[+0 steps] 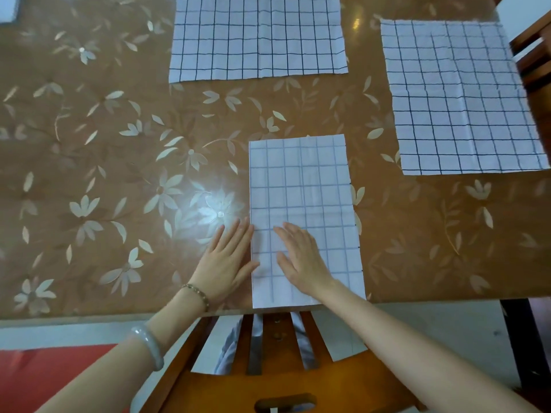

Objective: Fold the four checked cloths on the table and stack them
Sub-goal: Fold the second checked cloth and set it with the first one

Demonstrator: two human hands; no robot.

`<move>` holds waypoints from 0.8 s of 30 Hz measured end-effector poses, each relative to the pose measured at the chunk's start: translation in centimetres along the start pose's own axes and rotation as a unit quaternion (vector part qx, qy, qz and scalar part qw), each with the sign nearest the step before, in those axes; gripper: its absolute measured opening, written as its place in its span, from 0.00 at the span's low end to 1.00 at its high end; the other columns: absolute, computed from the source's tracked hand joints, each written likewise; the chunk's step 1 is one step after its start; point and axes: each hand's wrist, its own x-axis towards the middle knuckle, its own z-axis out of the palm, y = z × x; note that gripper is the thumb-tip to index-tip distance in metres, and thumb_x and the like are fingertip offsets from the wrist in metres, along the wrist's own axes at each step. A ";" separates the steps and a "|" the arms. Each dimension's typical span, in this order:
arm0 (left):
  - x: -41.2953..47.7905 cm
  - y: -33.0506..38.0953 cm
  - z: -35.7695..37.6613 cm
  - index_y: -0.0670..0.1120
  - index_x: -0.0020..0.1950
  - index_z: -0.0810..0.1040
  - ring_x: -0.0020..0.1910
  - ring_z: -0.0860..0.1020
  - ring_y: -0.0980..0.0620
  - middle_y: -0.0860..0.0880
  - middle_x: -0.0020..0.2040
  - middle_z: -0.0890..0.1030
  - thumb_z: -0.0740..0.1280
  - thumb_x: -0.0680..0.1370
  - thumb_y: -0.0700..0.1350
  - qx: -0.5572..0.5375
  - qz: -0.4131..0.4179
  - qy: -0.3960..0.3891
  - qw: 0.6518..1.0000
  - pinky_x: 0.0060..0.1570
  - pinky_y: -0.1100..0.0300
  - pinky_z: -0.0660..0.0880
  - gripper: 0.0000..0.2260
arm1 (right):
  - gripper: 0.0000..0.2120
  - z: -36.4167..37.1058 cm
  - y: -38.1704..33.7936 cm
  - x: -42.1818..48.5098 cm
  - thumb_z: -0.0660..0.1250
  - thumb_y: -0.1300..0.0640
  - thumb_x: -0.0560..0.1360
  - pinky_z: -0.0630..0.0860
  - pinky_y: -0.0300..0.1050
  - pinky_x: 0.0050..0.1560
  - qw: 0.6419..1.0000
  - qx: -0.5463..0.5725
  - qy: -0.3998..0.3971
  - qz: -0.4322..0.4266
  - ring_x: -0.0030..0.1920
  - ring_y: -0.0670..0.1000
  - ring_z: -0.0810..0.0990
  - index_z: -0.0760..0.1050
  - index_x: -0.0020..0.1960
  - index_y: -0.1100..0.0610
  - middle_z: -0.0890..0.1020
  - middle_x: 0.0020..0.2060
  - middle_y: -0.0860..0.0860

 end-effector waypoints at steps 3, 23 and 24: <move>4.4 -0.2 -0.4 0.39 0.76 0.58 0.76 0.54 0.47 0.42 0.76 0.60 0.40 0.82 0.59 0.033 -0.010 -0.020 0.999 0.74 0.48 0.47 0.31 | 0.27 -0.4 -0.2 1.9 0.48 0.51 0.79 0.47 0.50 0.74 0.999 -0.043 0.028 0.016 0.75 0.55 0.55 0.61 0.75 0.60 0.61 0.75 0.58; 7.9 -2.3 -0.8 0.44 0.73 0.66 0.72 0.66 0.47 0.47 0.73 0.67 0.51 0.78 0.63 -0.125 0.002 -0.011 0.992 0.71 0.55 0.53 0.31 | 0.22 -9.7 10.9 0.8 0.55 0.52 0.82 0.55 0.45 0.71 0.990 -0.045 0.085 0.108 0.73 0.56 0.61 0.66 0.71 0.63 0.65 0.72 0.59; 8.9 -2.8 -2.0 0.43 0.69 0.71 0.68 0.69 0.47 0.46 0.69 0.72 0.56 0.78 0.60 -0.178 -0.038 0.020 0.983 0.69 0.56 0.58 0.27 | 0.19 -10.7 10.8 2.5 0.58 0.56 0.81 0.60 0.43 0.69 0.983 0.002 0.128 0.128 0.70 0.55 0.65 0.68 0.69 0.62 0.69 0.69 0.59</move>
